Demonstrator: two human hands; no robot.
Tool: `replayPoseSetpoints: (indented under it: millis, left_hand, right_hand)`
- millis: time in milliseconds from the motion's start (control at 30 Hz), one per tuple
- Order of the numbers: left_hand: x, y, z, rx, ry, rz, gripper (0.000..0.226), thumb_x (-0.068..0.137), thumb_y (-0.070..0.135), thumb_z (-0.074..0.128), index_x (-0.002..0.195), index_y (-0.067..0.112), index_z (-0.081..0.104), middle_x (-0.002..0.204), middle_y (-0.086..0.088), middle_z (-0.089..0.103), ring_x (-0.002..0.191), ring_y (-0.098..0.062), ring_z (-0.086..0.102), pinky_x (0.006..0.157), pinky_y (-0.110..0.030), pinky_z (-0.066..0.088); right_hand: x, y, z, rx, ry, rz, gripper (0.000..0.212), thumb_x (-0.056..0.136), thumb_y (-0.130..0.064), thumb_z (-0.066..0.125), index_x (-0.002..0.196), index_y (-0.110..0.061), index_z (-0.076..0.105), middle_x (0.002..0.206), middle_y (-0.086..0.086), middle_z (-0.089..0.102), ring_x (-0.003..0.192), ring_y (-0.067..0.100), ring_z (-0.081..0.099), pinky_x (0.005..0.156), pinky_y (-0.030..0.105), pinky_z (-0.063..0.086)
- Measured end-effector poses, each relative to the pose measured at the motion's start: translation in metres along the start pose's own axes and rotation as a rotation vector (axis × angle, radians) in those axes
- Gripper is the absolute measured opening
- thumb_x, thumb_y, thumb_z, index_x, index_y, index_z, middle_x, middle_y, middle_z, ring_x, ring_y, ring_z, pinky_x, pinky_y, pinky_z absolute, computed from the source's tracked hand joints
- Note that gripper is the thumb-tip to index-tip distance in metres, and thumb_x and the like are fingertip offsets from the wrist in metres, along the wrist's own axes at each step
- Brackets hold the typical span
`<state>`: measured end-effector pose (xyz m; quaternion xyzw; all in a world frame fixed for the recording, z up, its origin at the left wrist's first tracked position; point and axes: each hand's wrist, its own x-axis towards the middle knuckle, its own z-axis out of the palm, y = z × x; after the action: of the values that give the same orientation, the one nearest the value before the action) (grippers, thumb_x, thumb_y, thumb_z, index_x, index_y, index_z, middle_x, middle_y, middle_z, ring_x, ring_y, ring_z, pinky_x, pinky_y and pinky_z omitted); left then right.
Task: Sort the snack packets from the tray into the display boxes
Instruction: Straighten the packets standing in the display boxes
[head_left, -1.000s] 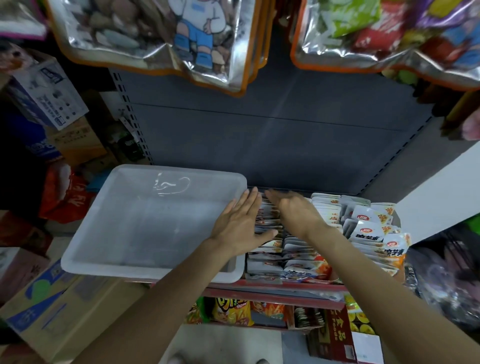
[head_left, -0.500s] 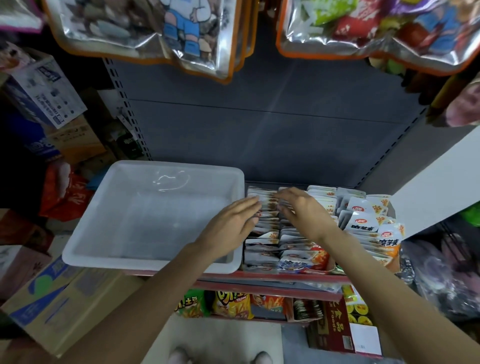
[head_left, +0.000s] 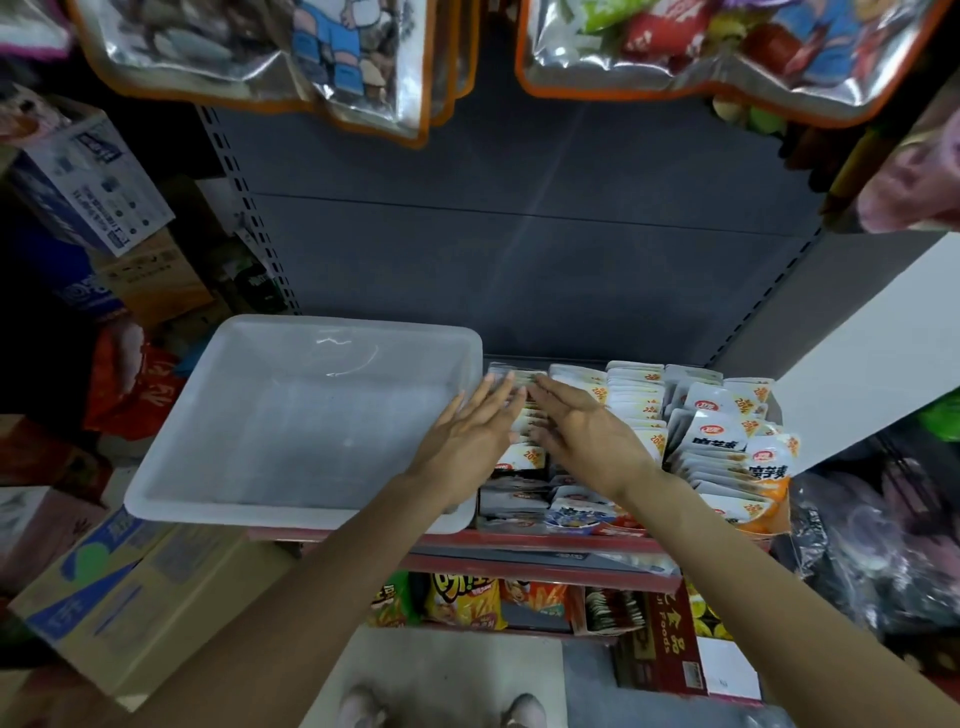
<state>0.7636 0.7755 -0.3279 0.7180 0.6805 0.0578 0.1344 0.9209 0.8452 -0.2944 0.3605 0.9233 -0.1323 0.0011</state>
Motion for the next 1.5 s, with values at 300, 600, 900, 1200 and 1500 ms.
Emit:
replayPoseSetpoints:
  millis: [300,600,900,1200,1500]
  left_hand:
    - [-0.044,0.004,0.017,0.057,0.296,0.216,0.073,0.069,0.078,0.048,0.109,0.017,0.062,0.11,0.003,0.06,0.103,-0.011,0.046,0.088,-0.026,0.037]
    - [-0.046,0.034,0.021,0.179,0.126,0.063,0.037,0.08,0.02,0.071,0.116,0.014,0.062,0.107,-0.002,0.068,0.094,-0.018,0.063,0.081,-0.025,0.046]
    - [-0.026,0.035,0.003,0.134,-0.013,-0.103,0.035,0.085,-0.006,0.048,0.114,0.009,0.061,0.101,-0.014,0.064,0.095,-0.03,0.059,0.071,-0.031,0.039]
    - [-0.053,0.044,0.029,0.089,0.312,-0.043,0.064,0.075,0.015,0.073,0.134,0.013,0.046,0.131,-0.006,0.051,0.12,-0.021,0.048,0.102,-0.03,0.039]
    - [-0.055,0.043,0.045,0.176,0.17,-0.042,0.098,0.081,0.011,0.055,0.146,0.014,-0.018,0.151,0.0,-0.028,0.139,-0.016,-0.029,0.109,-0.03,-0.023]
  right_hand:
    - [-0.002,0.0,0.01,0.03,-0.039,0.002,0.07,0.093,-0.029,0.056,0.15,-0.014,0.018,0.157,-0.005,0.01,0.142,0.016,0.021,0.11,0.027,0.028]
    - [0.0,0.009,0.007,0.032,-0.079,-0.038,0.066,0.093,-0.026,0.056,0.148,-0.013,0.022,0.157,-0.005,0.012,0.141,0.015,0.022,0.111,0.031,0.031]
    - [0.003,0.01,0.003,0.067,-0.083,-0.034,0.057,0.095,-0.019,0.052,0.147,-0.015,0.029,0.156,-0.006,0.016,0.137,0.016,0.032,0.111,0.028,0.029]
    - [0.002,0.014,0.013,0.05,-0.074,-0.061,0.055,0.097,-0.016,0.045,0.148,-0.013,0.024,0.158,-0.003,0.011,0.143,0.017,0.021,0.112,0.033,0.029]
    - [-0.002,0.013,0.018,0.038,-0.05,-0.07,0.054,0.099,-0.018,0.039,0.149,-0.012,0.021,0.158,-0.001,0.009,0.143,0.02,0.022,0.111,0.036,0.032]
